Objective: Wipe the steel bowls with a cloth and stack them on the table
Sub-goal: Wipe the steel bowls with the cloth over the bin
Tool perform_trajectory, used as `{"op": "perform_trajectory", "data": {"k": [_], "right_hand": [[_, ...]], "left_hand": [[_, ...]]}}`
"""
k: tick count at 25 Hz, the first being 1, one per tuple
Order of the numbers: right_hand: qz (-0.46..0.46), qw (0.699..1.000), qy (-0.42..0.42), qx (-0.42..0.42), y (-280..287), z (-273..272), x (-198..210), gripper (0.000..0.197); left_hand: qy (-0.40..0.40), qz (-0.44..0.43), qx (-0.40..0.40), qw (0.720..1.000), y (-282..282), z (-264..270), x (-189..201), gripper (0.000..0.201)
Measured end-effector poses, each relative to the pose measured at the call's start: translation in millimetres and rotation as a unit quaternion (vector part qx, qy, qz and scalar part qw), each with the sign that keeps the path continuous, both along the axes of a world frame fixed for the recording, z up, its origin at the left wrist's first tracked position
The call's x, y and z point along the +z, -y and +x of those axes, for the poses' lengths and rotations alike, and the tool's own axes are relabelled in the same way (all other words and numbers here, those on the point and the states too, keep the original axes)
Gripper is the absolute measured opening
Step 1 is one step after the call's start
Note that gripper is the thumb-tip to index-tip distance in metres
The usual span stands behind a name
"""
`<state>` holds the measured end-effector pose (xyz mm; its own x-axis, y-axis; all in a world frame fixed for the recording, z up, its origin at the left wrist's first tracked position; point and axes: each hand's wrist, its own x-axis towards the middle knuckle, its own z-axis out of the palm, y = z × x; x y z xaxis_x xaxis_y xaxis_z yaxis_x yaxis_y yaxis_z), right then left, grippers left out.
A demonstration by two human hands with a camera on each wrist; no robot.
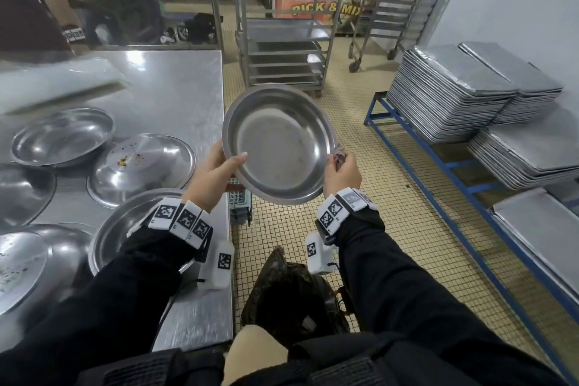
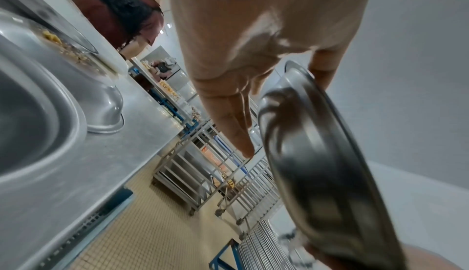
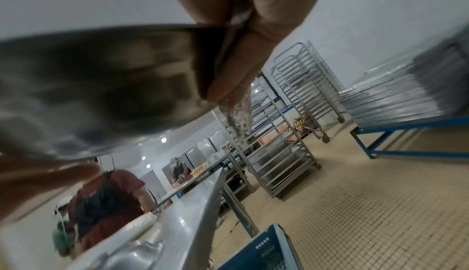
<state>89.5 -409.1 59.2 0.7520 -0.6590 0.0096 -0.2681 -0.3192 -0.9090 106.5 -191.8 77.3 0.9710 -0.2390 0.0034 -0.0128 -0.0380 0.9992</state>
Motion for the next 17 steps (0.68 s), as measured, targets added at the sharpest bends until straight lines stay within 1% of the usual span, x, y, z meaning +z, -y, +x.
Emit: {"op": "perform_trajectory", "data": {"k": [1,3,4,6,9,12,14,15,17], "right_hand": [[0.016,1.000,0.014,-0.014,-5,0,1,0.024],[0.041,0.998,0.043,-0.011,-16,-1,2,0.022],[0.049,0.997,0.055,0.002,-20,-3,1,0.023],[0.052,0.996,0.053,0.044,-21,-9,1,0.027],[0.006,0.994,0.001,0.105,-11,-26,-3,0.032],[-0.062,0.988,0.015,0.138,-10,-42,-9,0.031],[-0.102,0.974,0.042,0.196,-23,-48,-13,0.036],[-0.127,0.961,0.052,0.240,-33,-50,-16,0.040],[-0.166,0.918,0.059,0.354,-57,-55,-21,0.047]], "left_hand": [[0.002,-0.005,0.000,1.000,5,-3,-3,0.033],[-0.009,-0.008,0.019,1.000,11,-8,-11,0.042],[-0.020,-0.006,0.040,0.999,13,-9,-14,0.044],[-0.034,-0.013,0.081,0.996,11,-8,-15,0.039],[-0.030,-0.028,0.117,0.992,1,-2,-14,0.036],[-0.019,0.000,0.111,0.994,-12,0,-18,0.039],[-0.009,0.026,0.104,0.994,-14,-3,-23,0.036],[-0.006,0.031,0.103,0.994,-12,-7,-24,0.036],[0.008,0.040,0.104,0.994,-7,-13,-24,0.043]]}}
